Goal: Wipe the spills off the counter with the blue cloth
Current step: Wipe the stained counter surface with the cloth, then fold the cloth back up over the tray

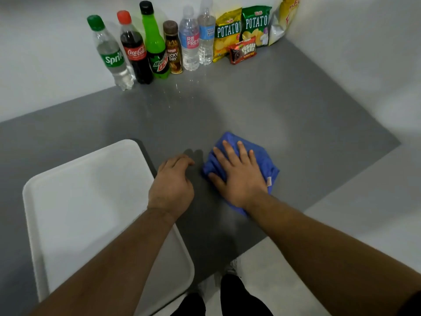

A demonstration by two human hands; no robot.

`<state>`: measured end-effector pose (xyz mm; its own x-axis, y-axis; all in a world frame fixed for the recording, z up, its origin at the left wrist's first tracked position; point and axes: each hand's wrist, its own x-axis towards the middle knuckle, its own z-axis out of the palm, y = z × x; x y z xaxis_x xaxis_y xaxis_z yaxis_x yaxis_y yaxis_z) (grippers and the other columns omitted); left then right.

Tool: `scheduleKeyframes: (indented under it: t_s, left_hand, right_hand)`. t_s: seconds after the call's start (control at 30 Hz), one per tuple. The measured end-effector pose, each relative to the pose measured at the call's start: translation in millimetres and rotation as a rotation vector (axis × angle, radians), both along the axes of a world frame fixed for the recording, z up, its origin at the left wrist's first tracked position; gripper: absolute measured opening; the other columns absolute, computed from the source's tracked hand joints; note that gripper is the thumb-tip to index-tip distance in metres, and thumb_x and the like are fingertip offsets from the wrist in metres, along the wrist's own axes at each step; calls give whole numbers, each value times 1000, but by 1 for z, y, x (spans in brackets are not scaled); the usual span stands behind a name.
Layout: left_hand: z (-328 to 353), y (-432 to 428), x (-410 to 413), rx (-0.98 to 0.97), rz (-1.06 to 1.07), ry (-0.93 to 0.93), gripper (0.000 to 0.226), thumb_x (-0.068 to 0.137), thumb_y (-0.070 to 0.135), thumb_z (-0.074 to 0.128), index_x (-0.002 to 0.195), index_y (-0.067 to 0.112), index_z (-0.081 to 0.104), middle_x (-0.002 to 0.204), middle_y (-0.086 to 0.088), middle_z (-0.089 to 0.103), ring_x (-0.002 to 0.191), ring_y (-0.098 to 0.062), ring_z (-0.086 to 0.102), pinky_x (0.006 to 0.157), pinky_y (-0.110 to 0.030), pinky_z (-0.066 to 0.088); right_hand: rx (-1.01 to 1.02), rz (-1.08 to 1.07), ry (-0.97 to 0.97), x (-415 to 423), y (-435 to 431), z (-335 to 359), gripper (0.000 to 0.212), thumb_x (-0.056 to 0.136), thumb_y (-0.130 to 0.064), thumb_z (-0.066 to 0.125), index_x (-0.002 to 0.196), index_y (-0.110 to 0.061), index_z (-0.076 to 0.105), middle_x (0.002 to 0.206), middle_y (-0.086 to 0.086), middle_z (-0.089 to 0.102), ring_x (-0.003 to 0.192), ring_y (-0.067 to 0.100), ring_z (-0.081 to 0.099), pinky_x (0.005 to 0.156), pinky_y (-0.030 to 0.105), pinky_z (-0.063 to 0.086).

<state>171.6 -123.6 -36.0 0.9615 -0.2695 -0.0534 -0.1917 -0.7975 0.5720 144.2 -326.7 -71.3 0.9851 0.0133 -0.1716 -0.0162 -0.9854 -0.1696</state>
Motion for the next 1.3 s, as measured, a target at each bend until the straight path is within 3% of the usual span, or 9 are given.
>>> scheduleKeyframes:
  t_s: [0.17, 0.3, 0.63, 0.7, 0.77, 0.87, 1.03, 1.13, 1.3]
  left_hand:
    - [15, 14, -25, 10, -25, 42, 51, 76, 10, 44, 123, 13, 65, 130, -12, 64, 122, -33, 58, 106, -44, 49]
    - [19, 20, -42, 33, -42, 63, 48, 82, 2, 50, 126, 17, 63, 131, -9, 64, 121, -31, 59, 104, -41, 51]
    - [23, -14, -81, 93, -90, 176, 42, 98, 24, 56, 140, 25, 55, 143, -1, 59, 125, -25, 59, 104, -38, 52]
    - [24, -19, -84, 135, -97, 218, 43, 98, 27, 59, 140, 25, 54, 143, -1, 58, 126, -26, 58, 105, -42, 51]
    - [27, -22, -84, 163, -91, 253, 42, 97, 26, 60, 139, 24, 56, 140, -2, 61, 123, -28, 60, 105, -44, 52]
    - [27, -21, -87, 203, -84, 276, 32, 95, 20, 60, 126, 24, 65, 124, -5, 69, 111, -30, 64, 98, -43, 54]
    - [26, -21, -97, 230, -55, 273, 27, 99, 18, 53, 118, 20, 70, 118, -9, 69, 104, -31, 65, 94, -42, 55]
    - [32, -20, -107, 175, -10, 243, 21, 98, 14, 49, 107, 16, 67, 112, -11, 69, 97, -31, 63, 87, -40, 53]
    - [40, -17, -120, 55, 52, 291, 17, 96, 10, 49, 94, 25, 56, 101, -10, 69, 91, -30, 61, 79, -34, 46]
  right_hand:
    - [25, 166, 10, -52, 29, 5, 74, 99, -73, 20, 165, -41, 8, 175, -7, -2, 159, 27, -18, 127, 52, -10]
    - [19, 297, 41, -88, 25, 3, 76, 99, -76, 22, 165, -41, 7, 174, -8, -6, 158, 25, -20, 127, 53, -9]
    - [127, 665, 142, -135, -11, 19, 77, 102, -71, 34, 166, -36, 10, 174, -8, -1, 158, 22, -19, 125, 47, -18]
    - [372, 573, 193, -131, -16, 28, 66, 105, -55, 47, 163, -30, 29, 172, -8, 16, 160, 16, -8, 127, 40, -12]
    - [616, 373, 162, -129, -21, 38, 46, 104, -25, 62, 149, -20, 55, 161, -2, 44, 156, 14, 23, 130, 39, 13]
    - [562, 182, -49, -123, -44, 42, 45, 90, 6, 69, 134, -4, 67, 143, 13, 61, 136, 30, 56, 119, 42, 39]
    - [321, 127, 111, -103, -80, 49, 54, 87, -10, 74, 139, -9, 61, 134, 14, 64, 125, 37, 57, 108, 40, 45]
    - [222, 189, 172, -100, -82, 50, 33, 89, -18, 72, 122, -17, 70, 106, 8, 67, 103, 31, 63, 82, 29, 43]
    - [301, 137, 133, -100, -80, 54, 15, 95, -21, 71, 107, -12, 73, 98, 3, 62, 96, 26, 62, 79, 25, 38]
